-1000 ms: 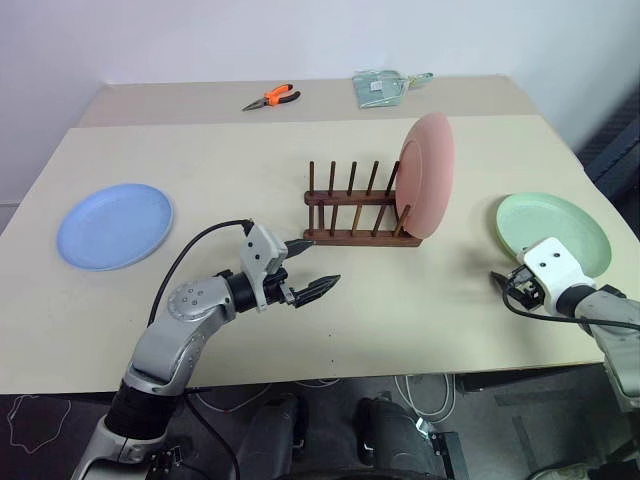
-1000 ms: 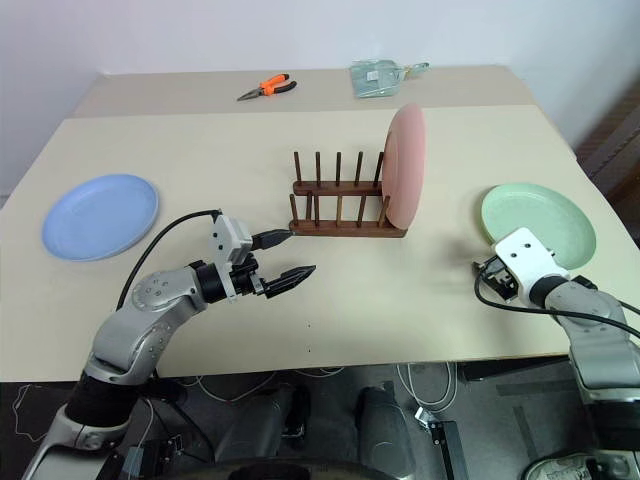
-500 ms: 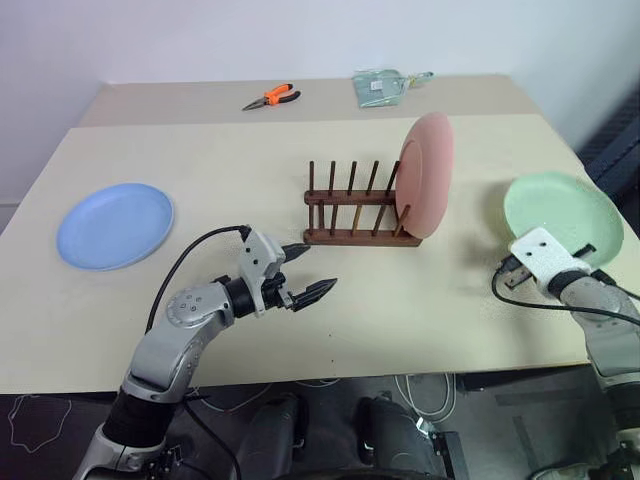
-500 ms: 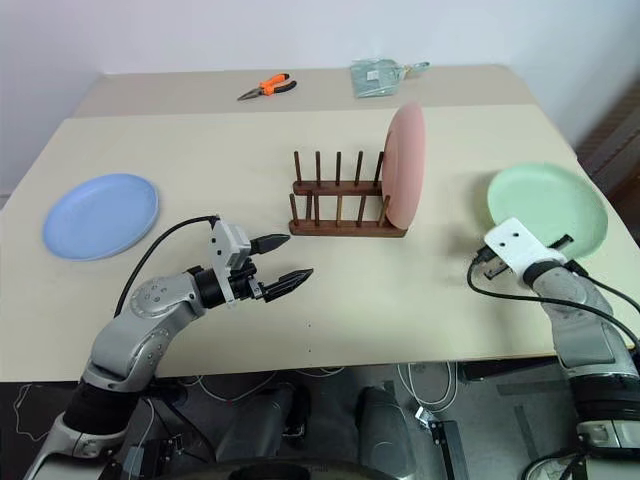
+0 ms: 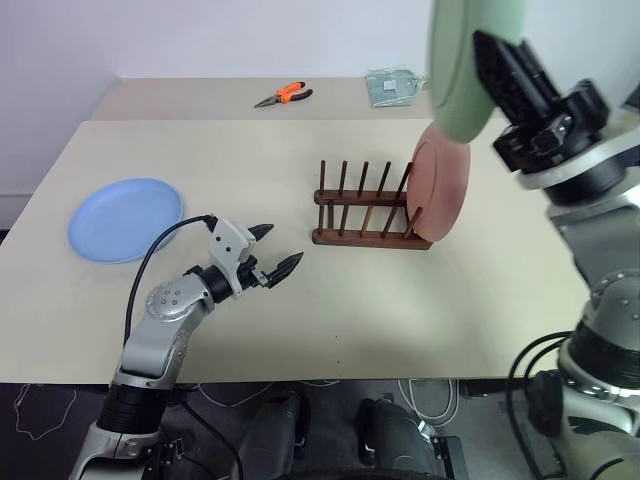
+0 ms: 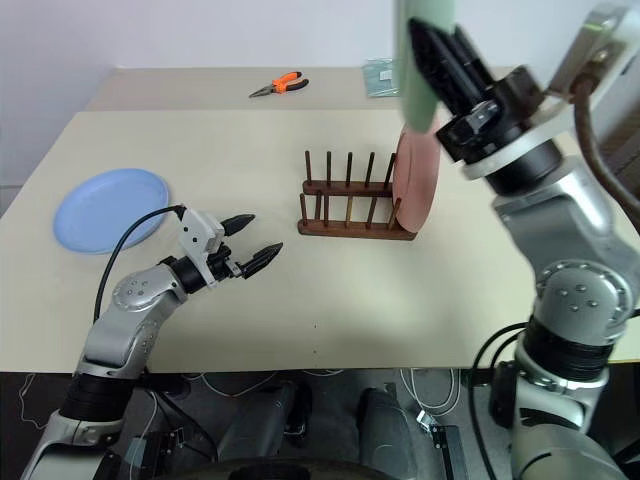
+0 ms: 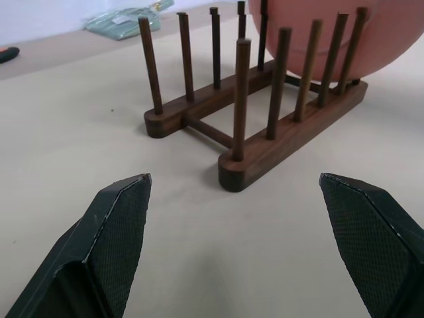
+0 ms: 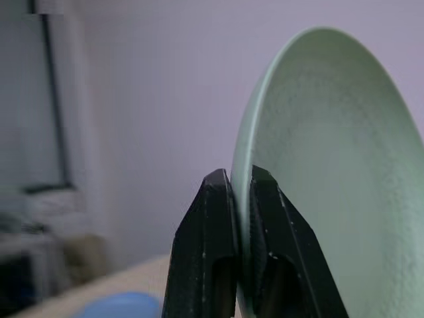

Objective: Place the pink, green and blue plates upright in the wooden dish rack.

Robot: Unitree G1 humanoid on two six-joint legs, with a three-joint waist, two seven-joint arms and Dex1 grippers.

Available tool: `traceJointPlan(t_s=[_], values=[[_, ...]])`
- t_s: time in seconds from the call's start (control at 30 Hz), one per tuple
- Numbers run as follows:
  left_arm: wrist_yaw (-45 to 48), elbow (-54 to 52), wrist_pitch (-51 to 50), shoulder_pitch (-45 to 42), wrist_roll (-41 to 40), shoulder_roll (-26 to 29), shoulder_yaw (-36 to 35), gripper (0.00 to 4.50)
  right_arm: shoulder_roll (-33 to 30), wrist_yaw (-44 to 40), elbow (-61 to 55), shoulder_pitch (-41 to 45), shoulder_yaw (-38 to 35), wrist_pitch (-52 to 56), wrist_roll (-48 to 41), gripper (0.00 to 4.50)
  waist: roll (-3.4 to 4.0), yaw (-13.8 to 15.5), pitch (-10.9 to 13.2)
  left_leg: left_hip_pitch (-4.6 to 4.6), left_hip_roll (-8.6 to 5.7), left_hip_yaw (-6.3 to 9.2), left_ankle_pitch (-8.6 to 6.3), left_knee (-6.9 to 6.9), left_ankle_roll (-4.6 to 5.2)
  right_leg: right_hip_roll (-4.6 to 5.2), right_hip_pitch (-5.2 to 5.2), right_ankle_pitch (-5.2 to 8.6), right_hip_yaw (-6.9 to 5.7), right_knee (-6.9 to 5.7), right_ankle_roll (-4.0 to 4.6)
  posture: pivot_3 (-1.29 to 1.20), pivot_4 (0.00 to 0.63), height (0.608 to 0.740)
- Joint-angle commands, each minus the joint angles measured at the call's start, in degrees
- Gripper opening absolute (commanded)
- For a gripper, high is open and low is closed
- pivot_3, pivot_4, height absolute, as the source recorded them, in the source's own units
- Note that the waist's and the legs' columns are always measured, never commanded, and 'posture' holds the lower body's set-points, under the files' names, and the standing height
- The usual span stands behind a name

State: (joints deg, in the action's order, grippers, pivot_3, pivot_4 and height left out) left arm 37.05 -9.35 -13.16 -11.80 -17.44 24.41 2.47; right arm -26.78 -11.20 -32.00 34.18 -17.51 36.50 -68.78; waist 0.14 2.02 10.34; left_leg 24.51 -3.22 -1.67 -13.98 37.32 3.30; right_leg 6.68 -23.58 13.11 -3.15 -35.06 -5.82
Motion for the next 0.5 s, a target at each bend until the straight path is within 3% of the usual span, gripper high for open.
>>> traceJointPlan(t_s=[0.03,0.2,0.5], values=[[-0.06,-1.81,1.74,0.76,-0.03,-0.09,-1.25,4.19,5.24,5.79,-0.7,-1.12,4.74,0.22,-1.8,0.04,0.01,-0.16,-0.01,0.0,0.01,-0.02,0.01,-0.02,0.0,0.0,-0.03,-0.01,0.0,-0.04,-0.01,0.0,0.15,0.74],[-0.41,-3.81,1.32,2.68,-0.28,-0.13,-1.35,4.19,9.97,8.87,2.47,-3.08,7.82,-0.46,0.8,0.04,0.03,-0.56,0.0,0.01,0.0,-0.08,0.04,-0.05,-0.03,0.01,-0.11,-0.05,-0.01,-0.11,-0.09,0.0,0.15,0.74],[0.4,-6.01,-0.24,3.92,-1.39,-0.17,-0.94,4.19,10.41,9.9,8.47,-4.12,8.74,0.82,6.19,0.04,0.04,-1.55,0.01,0.0,0.0,-0.09,0.04,-0.05,-0.04,-0.03,-0.12,-0.07,-0.02,-0.14,-0.13,0.0,0.15,0.74]])
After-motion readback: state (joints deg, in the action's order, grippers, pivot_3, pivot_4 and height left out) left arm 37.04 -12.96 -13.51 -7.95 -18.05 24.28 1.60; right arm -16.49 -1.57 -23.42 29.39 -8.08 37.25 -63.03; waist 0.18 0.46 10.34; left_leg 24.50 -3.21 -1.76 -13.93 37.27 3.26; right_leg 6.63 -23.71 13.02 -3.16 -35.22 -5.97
